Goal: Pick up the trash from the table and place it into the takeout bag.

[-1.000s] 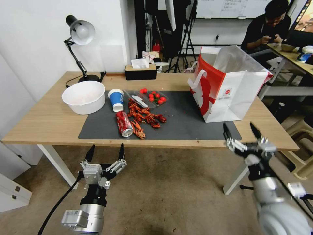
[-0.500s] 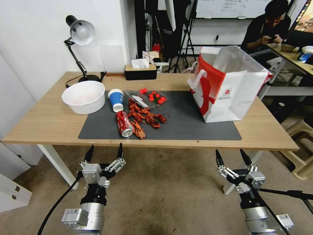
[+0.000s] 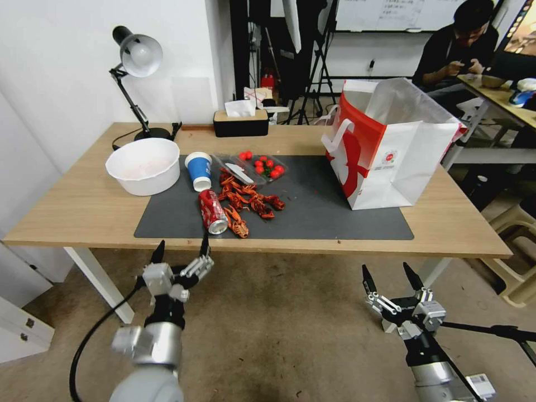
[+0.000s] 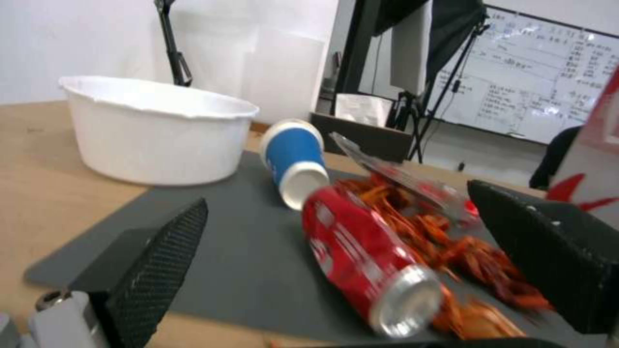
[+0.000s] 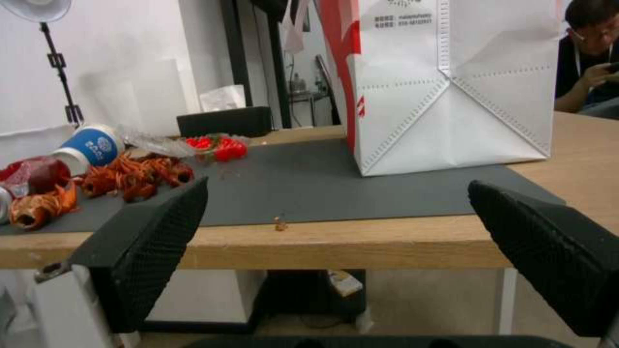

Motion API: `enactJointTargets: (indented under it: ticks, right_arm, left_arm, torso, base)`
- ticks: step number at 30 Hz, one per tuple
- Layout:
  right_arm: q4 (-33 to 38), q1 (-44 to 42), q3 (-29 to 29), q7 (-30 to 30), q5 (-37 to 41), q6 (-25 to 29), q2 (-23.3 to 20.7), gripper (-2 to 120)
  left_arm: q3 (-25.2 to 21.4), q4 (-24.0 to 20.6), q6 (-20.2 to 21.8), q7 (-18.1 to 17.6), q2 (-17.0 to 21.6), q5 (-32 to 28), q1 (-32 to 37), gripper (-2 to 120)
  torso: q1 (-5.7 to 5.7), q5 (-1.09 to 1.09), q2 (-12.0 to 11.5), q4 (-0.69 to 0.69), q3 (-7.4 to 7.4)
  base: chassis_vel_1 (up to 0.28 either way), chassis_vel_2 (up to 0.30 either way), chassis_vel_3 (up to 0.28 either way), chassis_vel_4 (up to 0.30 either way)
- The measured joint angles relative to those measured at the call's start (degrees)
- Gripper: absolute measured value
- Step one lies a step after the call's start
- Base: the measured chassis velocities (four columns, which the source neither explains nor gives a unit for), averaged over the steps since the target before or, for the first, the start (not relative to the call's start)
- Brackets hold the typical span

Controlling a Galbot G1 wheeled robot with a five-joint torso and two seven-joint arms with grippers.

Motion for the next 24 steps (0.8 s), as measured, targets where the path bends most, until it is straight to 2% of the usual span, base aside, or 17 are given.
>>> enactJointTargets:
  ticks: [2, 4, 6, 7, 11, 12, 15, 22, 24]
  right_arm:
    - [0.0, 0.0, 0.0, 0.5, -1.1, -0.5, 0.5, 100]
    - [0.0, 0.1, 0.0, 0.7, -1.6, -0.7, 0.7, 100]
    - [0.1, 0.2, 0.0, 1.4, -2.6, -1.1, 1.3, 100]
    - [0.1, 0.2, 0.0, 1.4, -2.6, -1.1, 1.3, 100]
    - [0.3, -0.1, 0.2, 2.1, -4.2, -1.4, 2.2, 100]
    - [0.3, -0.1, 0.2, 2.1, -4.2, -1.4, 2.2, 100]
    - [0.4, -0.1, 0.4, 2.5, -5.1, -1.7, 2.7, 100]
    - [0.4, 0.1, 0.4, 3.2, -6.2, -2.3, 3.2, 100]
    - [0.4, 0.5, 0.4, 3.4, -6.7, -2.4, 3.4, 100]
  left_arm:
    - [0.5, 2.2, 0.8, -1.8, 2.9, -2.6, -4.2, 100]
    - [0.8, 2.8, 1.5, -2.2, 3.9, -3.3, -5.5, 100]
    - [1.5, 3.7, 4.1, -2.7, 6.2, -4.5, -8.5, 100]
    - [1.5, 3.7, 4.1, -2.7, 6.2, -4.5, -8.5, 100]
    - [3.4, 4.6, 8.5, -4.4, 8.8, -7.1, -12.7, 100]
    - [3.4, 4.6, 8.5, -4.4, 8.8, -7.1, -12.7, 100]
    - [6.1, 4.8, 12.1, -6.8, 10.7, -10.9, -15.9, 100]
    - [9.7, 5.7, 14.4, -9.1, 12.1, -16.3, -20.3, 100]
    - [11.1, 6.3, 16.7, -11.8, 12.1, -21.6, -23.6, 100]
  torso:
    - [0.0, -0.02, 0.0, 0.0, 0.0]
    - [0.0, -0.01, 0.0, 0.0, 0.0]
    - [0.01, 0.0, 0.0, 0.0, 0.0]
    - [0.01, 0.0, 0.0, 0.0, 0.0]
    - [0.0, -0.01, 0.0, 0.0, 0.0]
    - [0.0, -0.01, 0.0, 0.0, 0.0]
    - [0.0, 0.0, 0.0, 0.0, 0.0]
    - [0.0, -0.01, 0.0, 0.01, 0.0]
    - [0.0, -0.01, 0.0, -0.01, 0.0]
  base:
    - [0.0, 0.0, 0.0, 0.0]
    - [0.0, 0.0, 0.0, 0.0]
    - [0.0, 0.0, 0.0, 0.0]
    - [0.0, 0.0, 0.0, 0.0]
    - [0.0, 0.0, 0.0, 0.0]
    - [0.0, 0.0, 0.0, 0.0]
    - [0.0, 0.0, 0.0, 0.0]
    - [0.0, 0.0, 0.0, 0.0]
    - [0.0, 0.0, 0.0, 0.0]
